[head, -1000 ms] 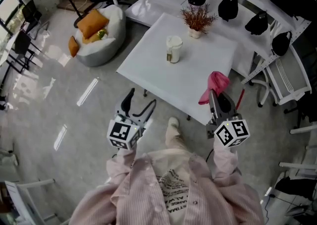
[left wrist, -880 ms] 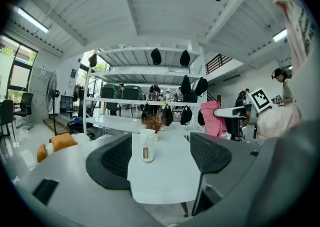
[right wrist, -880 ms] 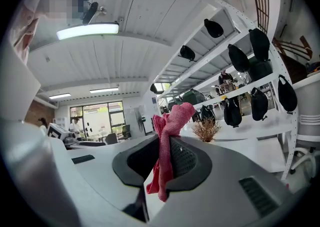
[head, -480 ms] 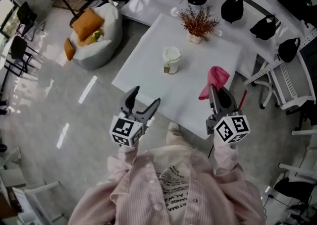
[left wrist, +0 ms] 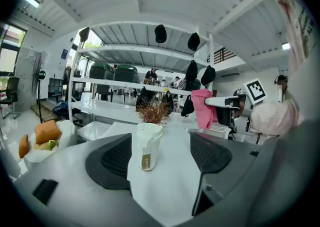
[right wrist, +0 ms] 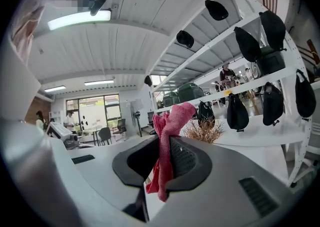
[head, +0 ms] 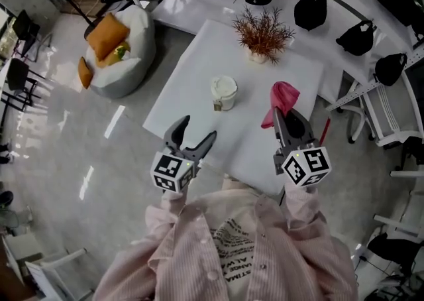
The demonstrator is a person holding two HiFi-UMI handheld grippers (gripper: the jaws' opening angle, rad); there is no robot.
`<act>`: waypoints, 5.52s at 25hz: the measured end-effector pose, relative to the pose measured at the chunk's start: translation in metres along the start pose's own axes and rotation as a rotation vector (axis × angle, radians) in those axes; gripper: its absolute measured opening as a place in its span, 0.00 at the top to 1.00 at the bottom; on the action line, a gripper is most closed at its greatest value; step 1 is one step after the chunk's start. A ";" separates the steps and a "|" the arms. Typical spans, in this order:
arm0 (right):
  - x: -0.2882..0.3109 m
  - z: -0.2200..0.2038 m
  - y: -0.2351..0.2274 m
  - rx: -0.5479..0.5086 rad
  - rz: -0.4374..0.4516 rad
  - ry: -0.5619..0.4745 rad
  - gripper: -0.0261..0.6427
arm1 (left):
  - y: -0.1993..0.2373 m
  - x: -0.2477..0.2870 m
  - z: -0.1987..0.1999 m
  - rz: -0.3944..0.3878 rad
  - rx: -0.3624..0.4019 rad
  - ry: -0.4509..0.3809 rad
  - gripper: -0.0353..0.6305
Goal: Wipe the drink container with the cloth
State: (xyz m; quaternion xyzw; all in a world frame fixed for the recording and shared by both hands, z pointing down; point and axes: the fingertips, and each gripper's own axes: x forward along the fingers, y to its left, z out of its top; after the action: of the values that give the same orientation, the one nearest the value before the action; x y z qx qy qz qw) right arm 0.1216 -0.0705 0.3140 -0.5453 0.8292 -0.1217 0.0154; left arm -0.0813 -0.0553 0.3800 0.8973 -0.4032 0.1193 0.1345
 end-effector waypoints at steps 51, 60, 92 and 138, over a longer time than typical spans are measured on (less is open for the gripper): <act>0.195 -0.091 0.060 -0.835 0.348 0.397 0.90 | 0.039 0.155 -0.031 -0.493 0.095 0.106 0.40; 0.187 -0.107 0.066 -0.877 0.377 0.462 0.90 | 0.039 0.155 -0.032 -0.497 0.087 0.084 0.40; 0.151 -0.115 0.081 -0.807 0.464 0.682 0.90 | 0.040 0.154 -0.030 -0.504 0.068 0.052 0.40; 0.095 -0.111 0.024 0.611 -0.110 -0.114 0.90 | 0.040 0.156 -0.032 -0.501 0.041 0.031 0.41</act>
State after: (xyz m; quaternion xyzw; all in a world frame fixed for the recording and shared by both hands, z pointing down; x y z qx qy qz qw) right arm 0.0438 -0.1269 0.4262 -0.5653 0.7213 -0.3354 0.2183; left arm -0.0145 -0.1780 0.4662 0.9698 -0.1635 0.1040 0.1481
